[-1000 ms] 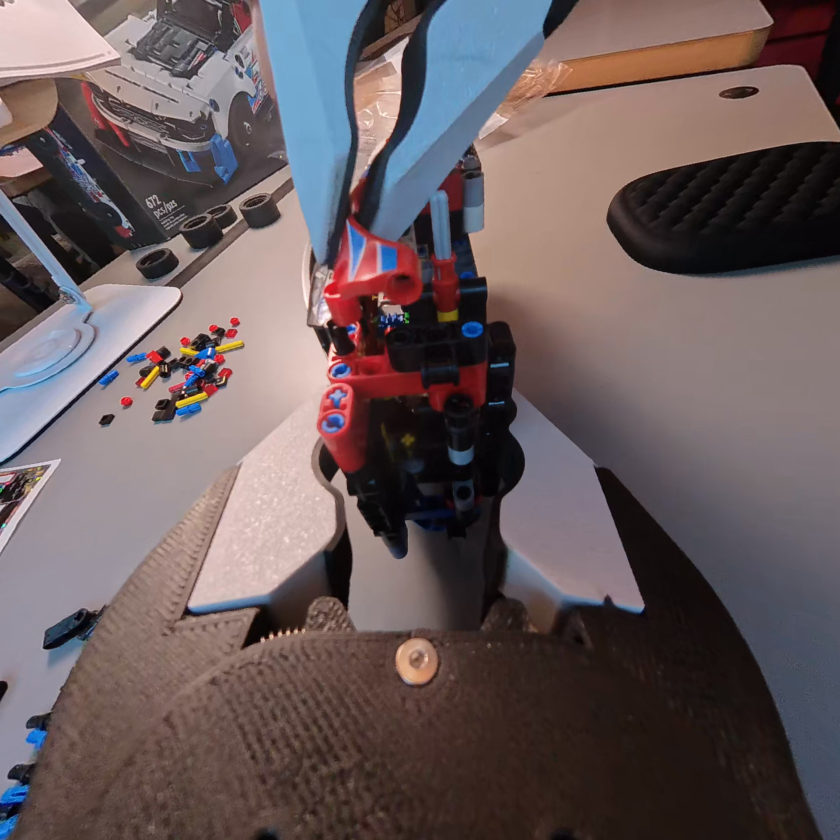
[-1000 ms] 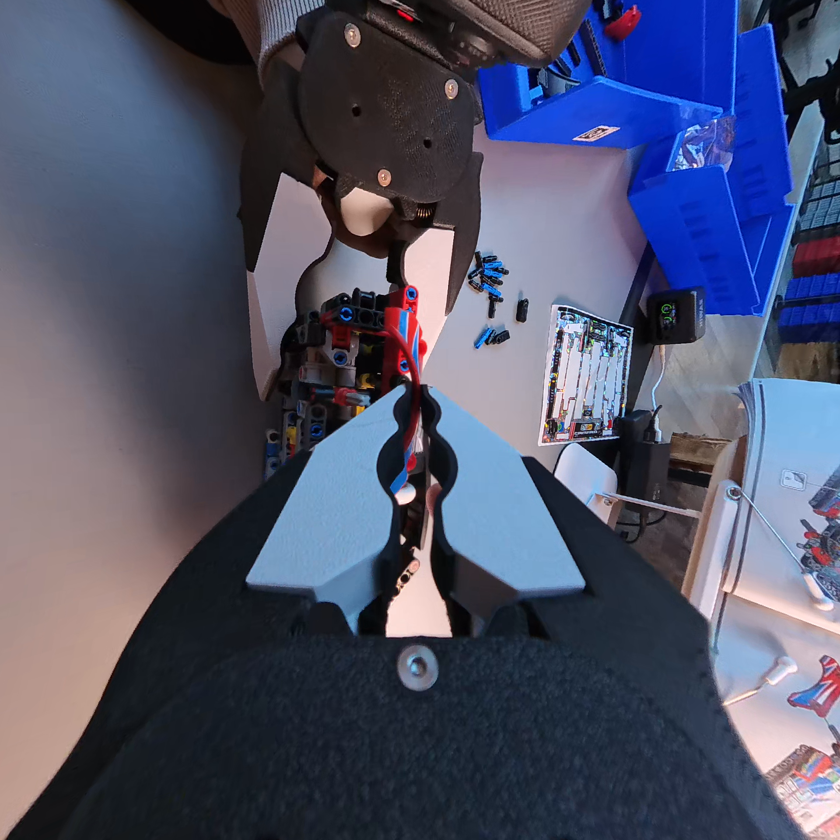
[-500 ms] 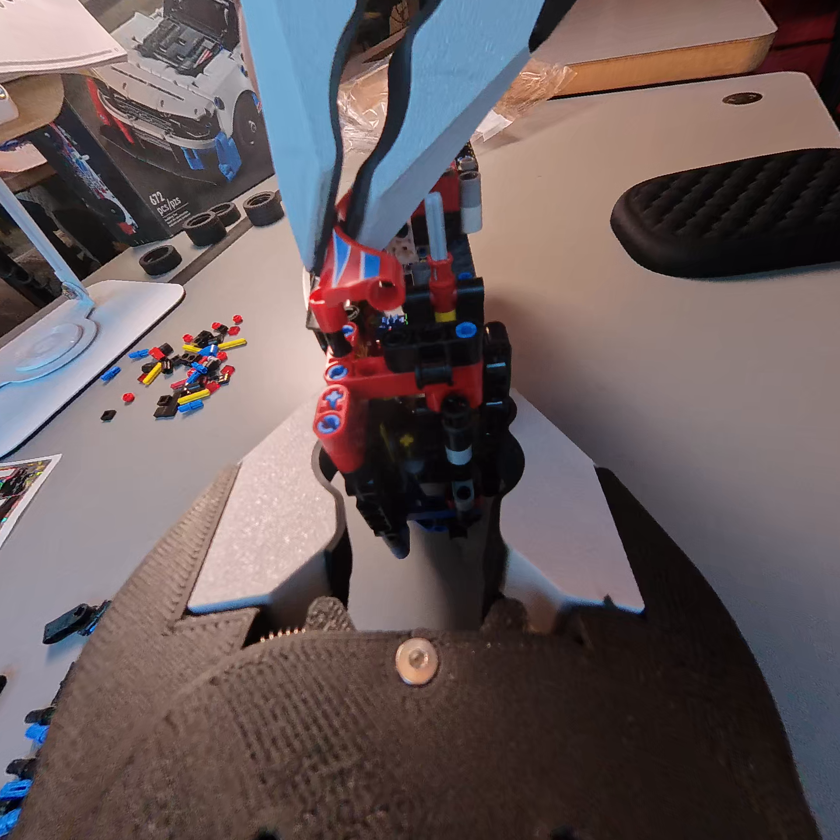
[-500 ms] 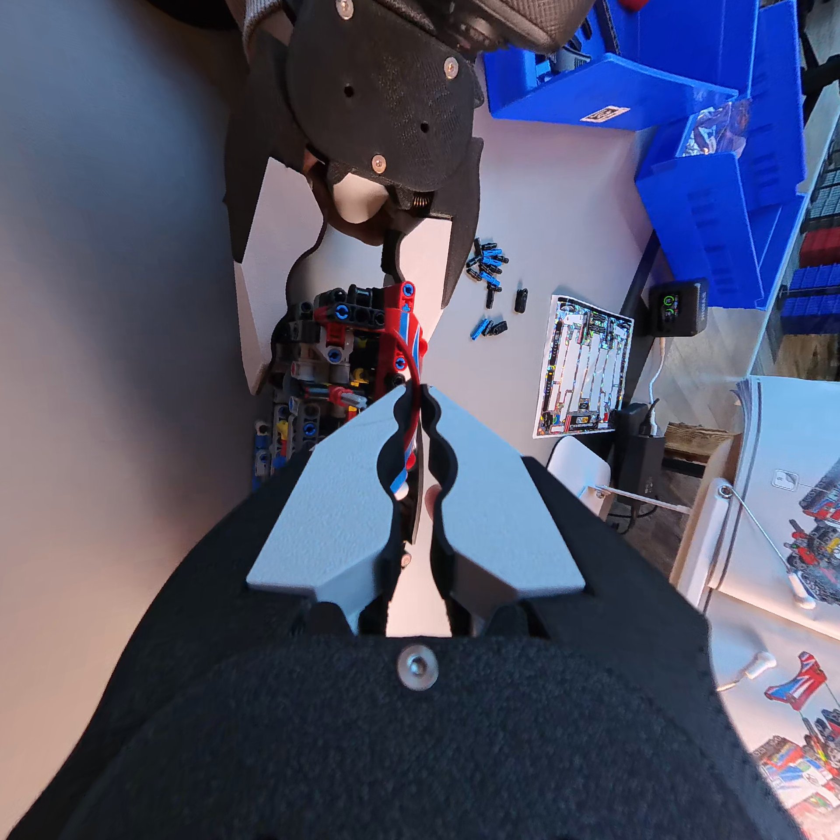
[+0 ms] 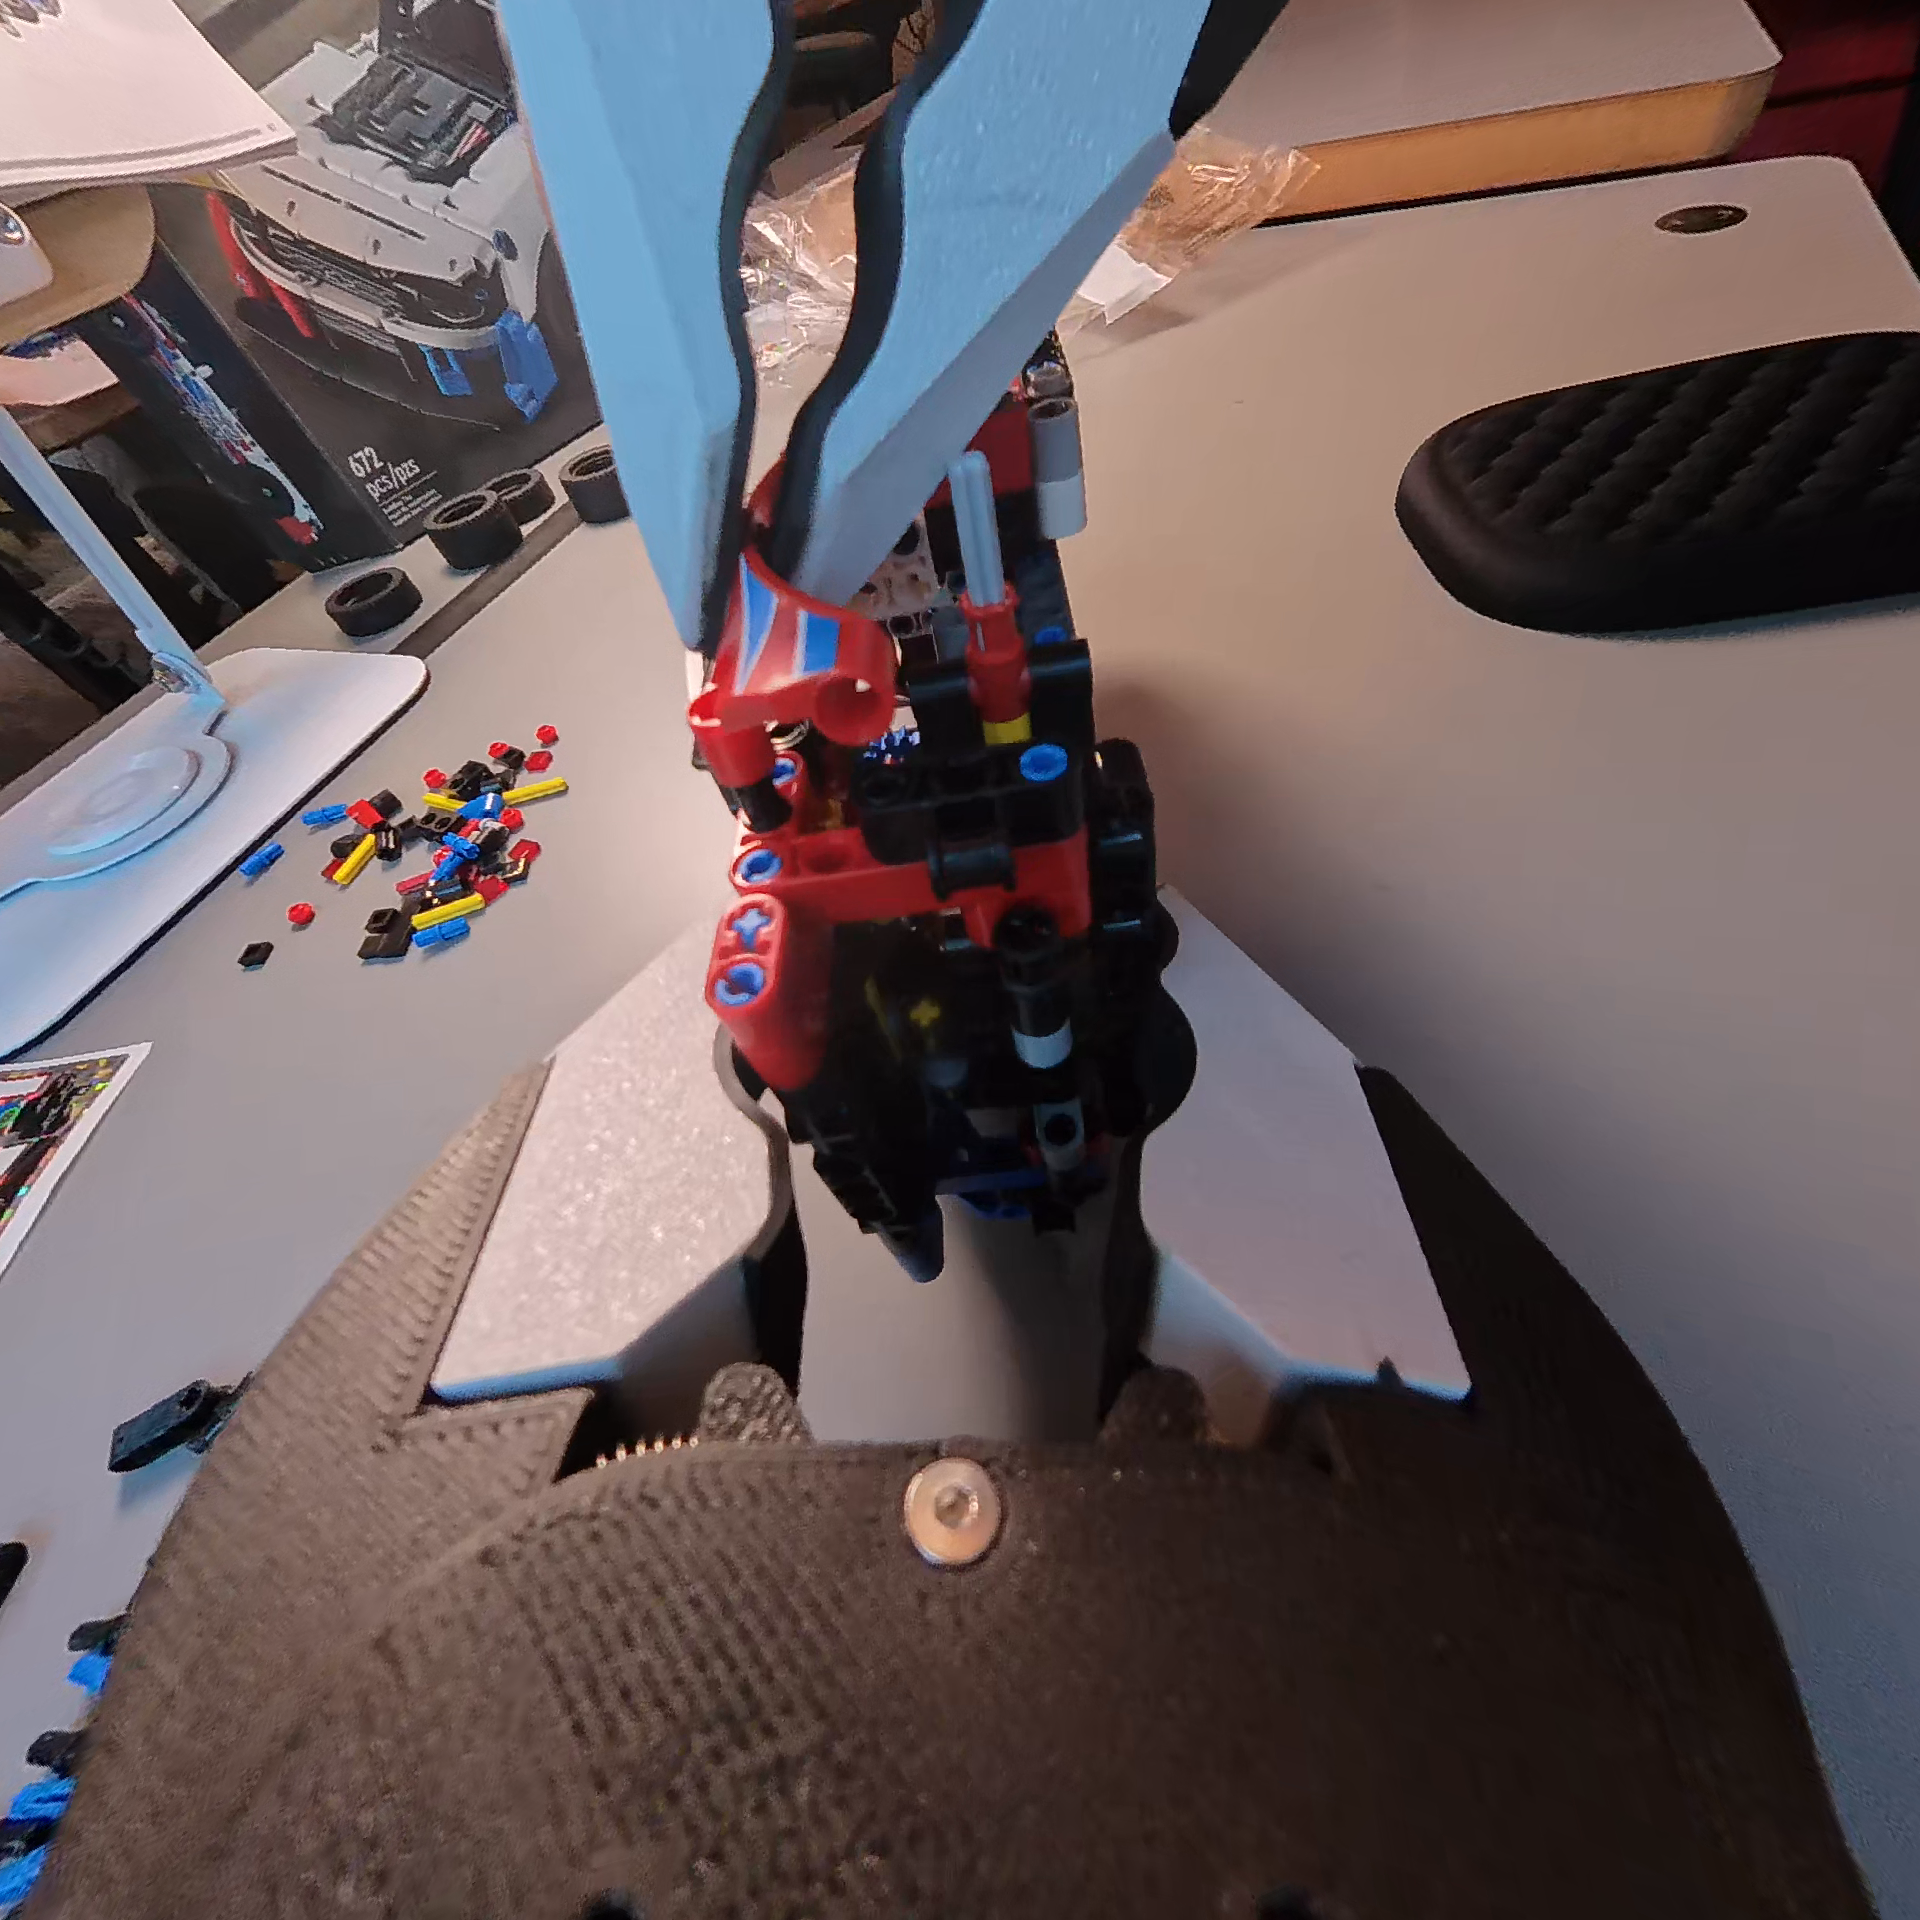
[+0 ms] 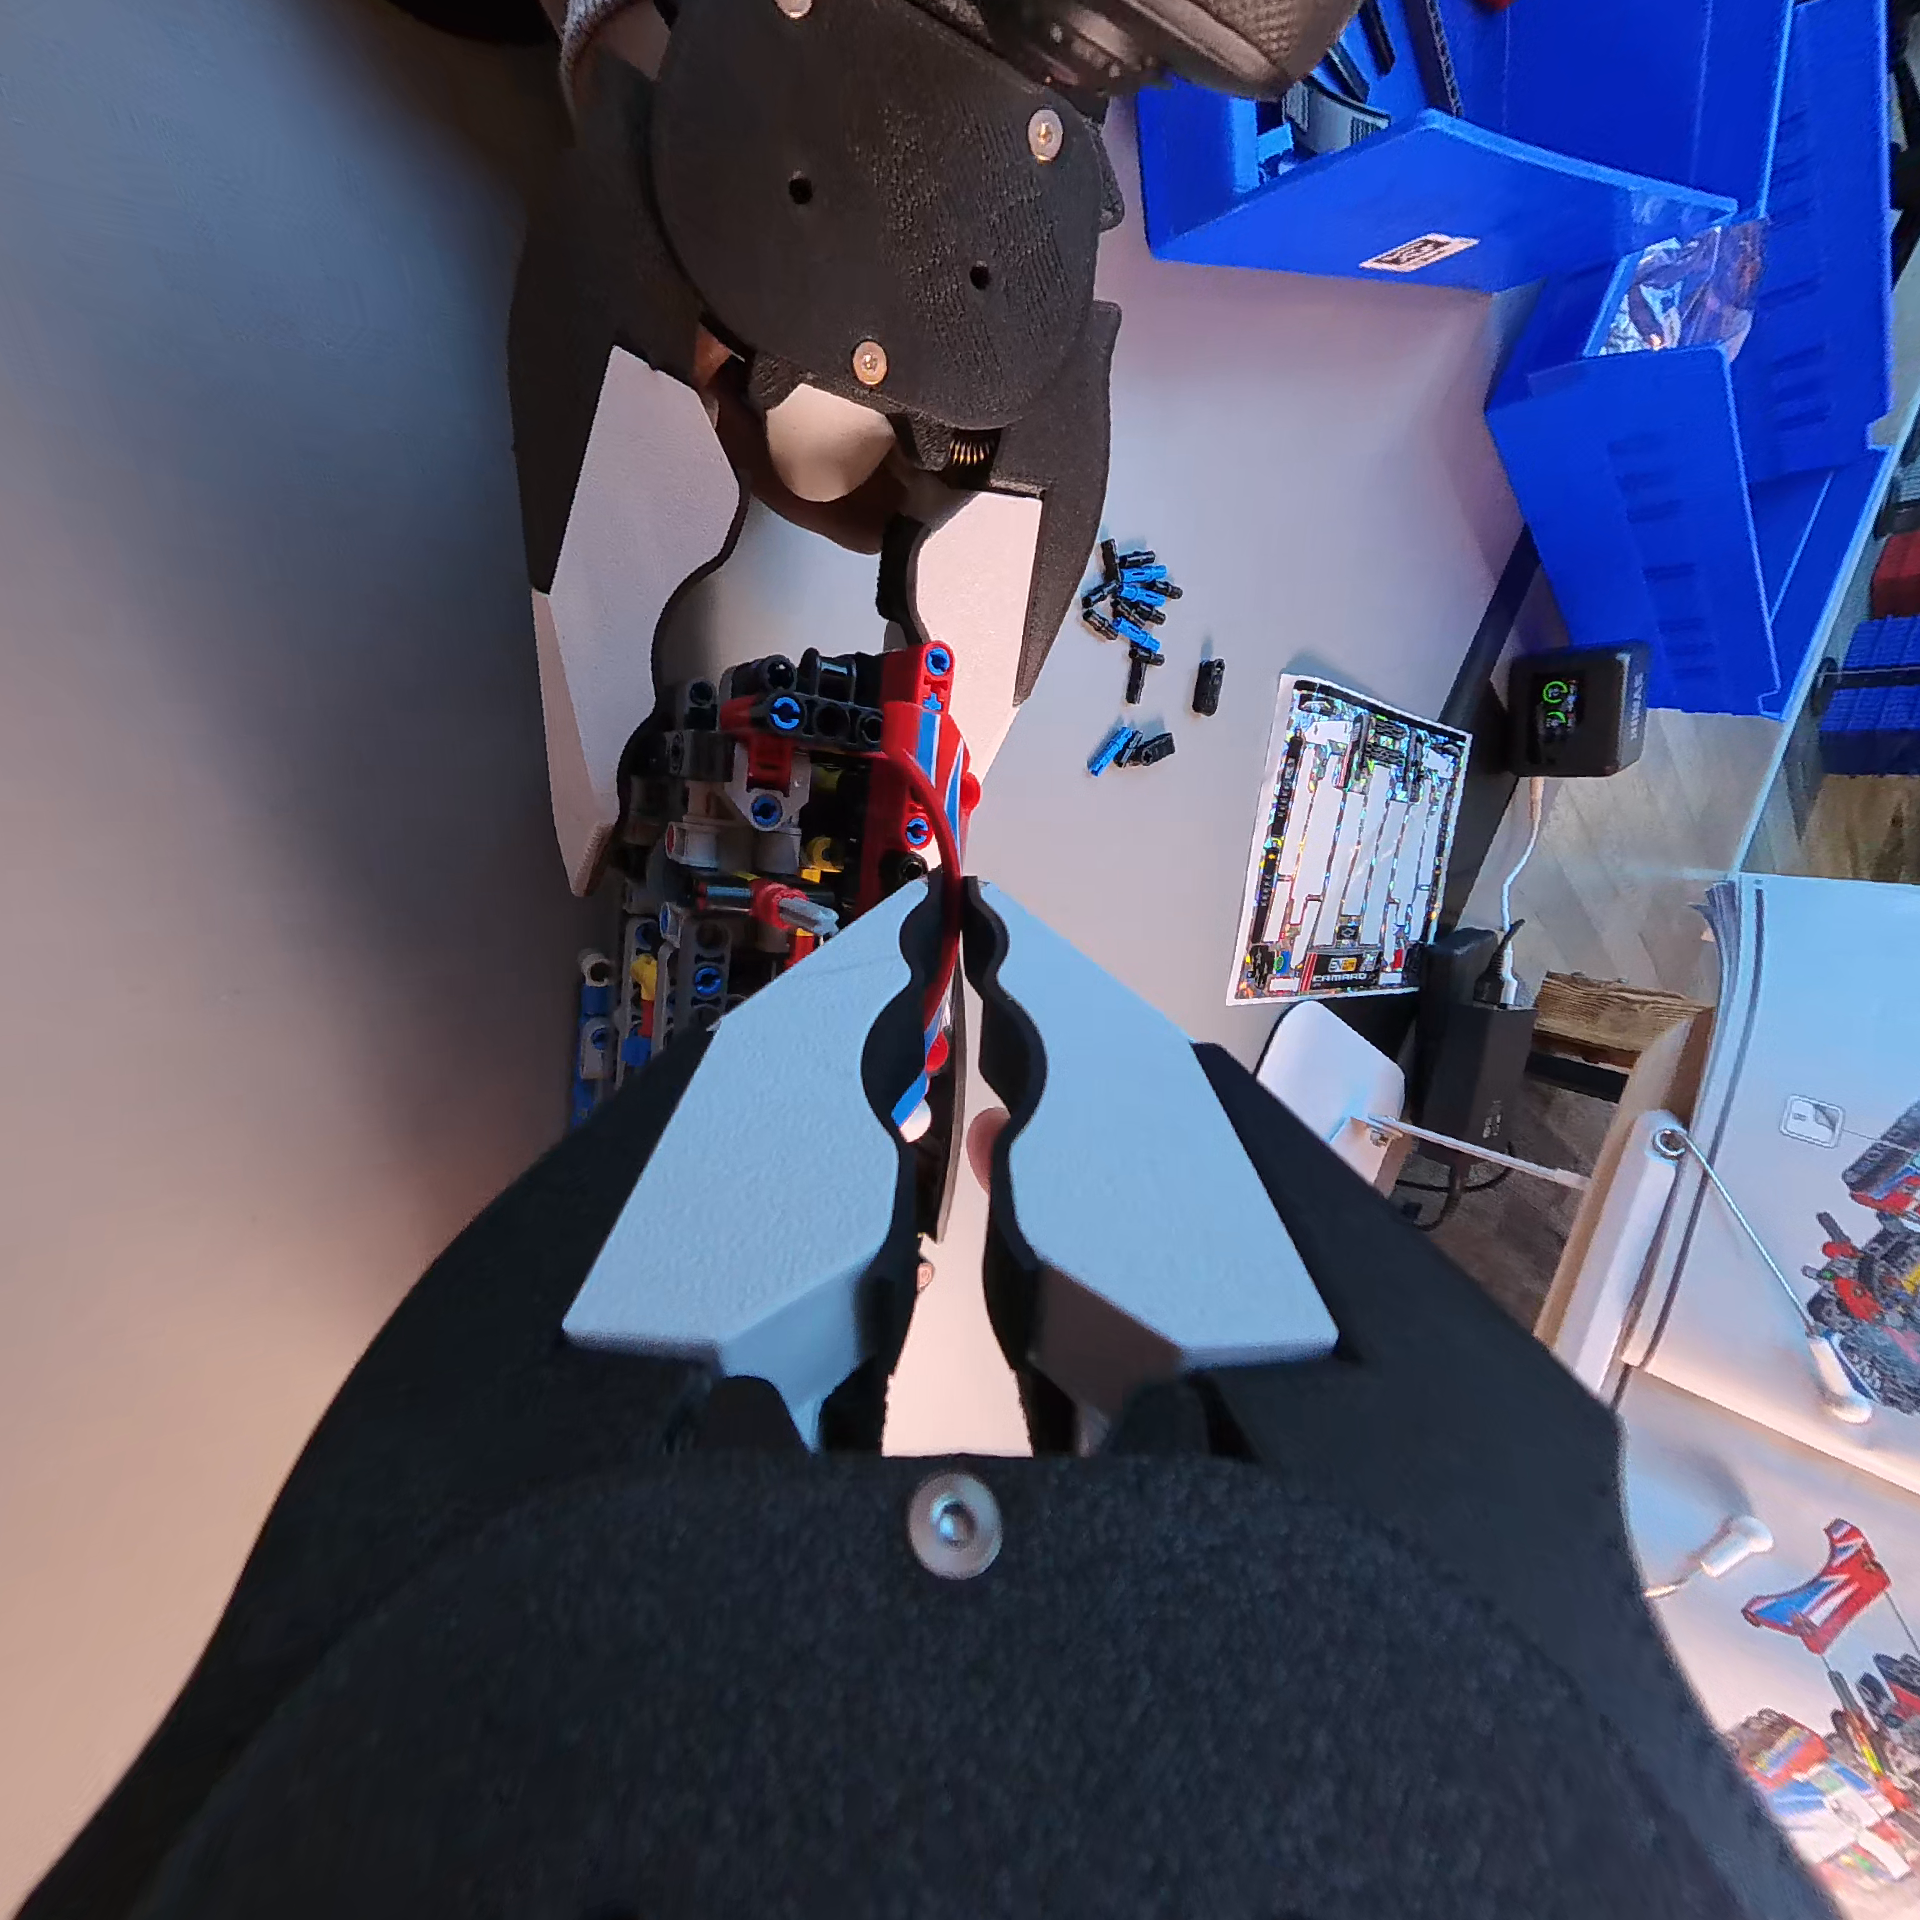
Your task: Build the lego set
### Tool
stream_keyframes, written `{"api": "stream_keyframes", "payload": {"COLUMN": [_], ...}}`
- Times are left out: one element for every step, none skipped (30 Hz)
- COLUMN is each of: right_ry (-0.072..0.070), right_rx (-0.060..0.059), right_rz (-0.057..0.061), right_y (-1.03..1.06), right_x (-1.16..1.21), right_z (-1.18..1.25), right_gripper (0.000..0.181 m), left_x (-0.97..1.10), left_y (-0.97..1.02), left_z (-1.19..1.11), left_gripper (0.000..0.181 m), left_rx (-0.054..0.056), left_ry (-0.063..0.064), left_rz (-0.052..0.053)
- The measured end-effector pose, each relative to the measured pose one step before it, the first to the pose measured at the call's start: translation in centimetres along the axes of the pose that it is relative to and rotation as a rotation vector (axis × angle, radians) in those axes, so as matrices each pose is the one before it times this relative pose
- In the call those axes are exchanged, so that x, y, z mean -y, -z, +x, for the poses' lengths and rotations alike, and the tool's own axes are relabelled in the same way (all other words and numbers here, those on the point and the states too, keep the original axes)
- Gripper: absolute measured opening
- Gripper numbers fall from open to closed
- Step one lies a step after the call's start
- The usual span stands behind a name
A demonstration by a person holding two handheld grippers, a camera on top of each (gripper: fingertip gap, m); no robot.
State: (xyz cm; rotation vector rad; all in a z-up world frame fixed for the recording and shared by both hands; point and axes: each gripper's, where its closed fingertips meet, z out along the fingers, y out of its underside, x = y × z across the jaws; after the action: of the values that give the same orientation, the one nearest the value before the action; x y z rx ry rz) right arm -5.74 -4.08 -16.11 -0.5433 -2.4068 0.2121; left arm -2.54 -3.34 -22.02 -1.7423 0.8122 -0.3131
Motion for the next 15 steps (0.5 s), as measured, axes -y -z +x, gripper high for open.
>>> {"api": "stream_keyframes", "payload": {"right_ry": [0.0015, -0.0056, -0.0137, -0.0121, -0.0067, -0.0080, -0.0118, -0.0118, -0.0098, -0.0073, -0.0081, -0.0087, -0.0087, -0.0063, -0.0050], "right_rx": [0.0052, 0.0077, 0.0111, 0.0129, 0.0142, 0.0167, 0.0170, 0.0143, 0.0092, 0.0070, 0.0012, 0.0005, 0.0008, 0.0023, 0.0003], "right_rz": [-0.0007, 0.0018, 0.0024, 0.0009, 0.0013, 0.0022, 0.0030, 0.0018, 0.0029, 0.0050, 0.0048, 0.0031, 0.0021, 0.0010, 0.0015], "right_y": [-0.023, -0.045, -0.072, -0.057, -0.048, -0.038, -0.040, -0.040, -0.021, -0.009, 0.038, 0.069, 0.096, 0.093, 0.110], "right_x": [-0.018, -0.024, -0.049, -0.052, -0.036, -0.038, -0.050, -0.089, -0.071, -0.032, 0.005, 0.012, -0.005, -0.016, -0.041], "right_z": [0.015, 0.030, 0.034, 0.031, -0.002, -0.055, -0.046, -0.031, -0.007, -0.010, 0.066, 0.059, 0.043, -0.011, -0.009], "right_gripper": [0.000, 0.000, 0.000, 0.000, 0.001, 0.001, 0.002, 0.003, 0.003, 0.004, 0.005, 0.007, 0.007, 0.007, 0.007], "left_x": [-0.007, -0.010, -0.019, -0.013, 0.001, -0.007, 0.000, -0.004, -0.016, -0.017, -0.012, -0.017, -0.018, 0.002, -0.002], "left_y": [-0.004, 0.002, 0.001, -0.007, 0.001, -0.001, 0.006, -0.003, 0.005, 0.010, 0.020, 0.004, 0.011, 0.003, -0.001], "left_z": [-0.009, -0.021, -0.016, -0.020, -0.019, 0.005, -0.010, -0.013, -0.025, -0.020, -0.032, -0.029, -0.024, -0.013, -0.012], "left_gripper": [0.067, 0.066, 0.067, 0.067, 0.067, 0.067, 0.067, 0.067, 0.067, 0.067, 0.067, 0.066, 0.066, 0.066, 0.067], "left_rx": [-0.0011, -0.0010, -0.0017, -0.0030, -0.0033, -0.0021, -0.0008, -0.0002, -0.0002, -0.0007, -0.0007, -0.0008, -0.0007, -0.0002, 0.0002], "left_ry": [0.0025, 0.0033, 0.0053, 0.0062, 0.0048, 0.0024, 0.0010, 0.0017, 0.0030, 0.0037, 0.0034, 0.0034, 0.0033, 0.0021, 0.0008], "left_rz": [0.0000, -0.0007, -0.0003, 0.0004, 0.0008, 0.0009, 0.0006, 0.0000, -0.0005, -0.0003, -0.0004, -0.0005, -0.0004, -0.0003, 0.0000]}}
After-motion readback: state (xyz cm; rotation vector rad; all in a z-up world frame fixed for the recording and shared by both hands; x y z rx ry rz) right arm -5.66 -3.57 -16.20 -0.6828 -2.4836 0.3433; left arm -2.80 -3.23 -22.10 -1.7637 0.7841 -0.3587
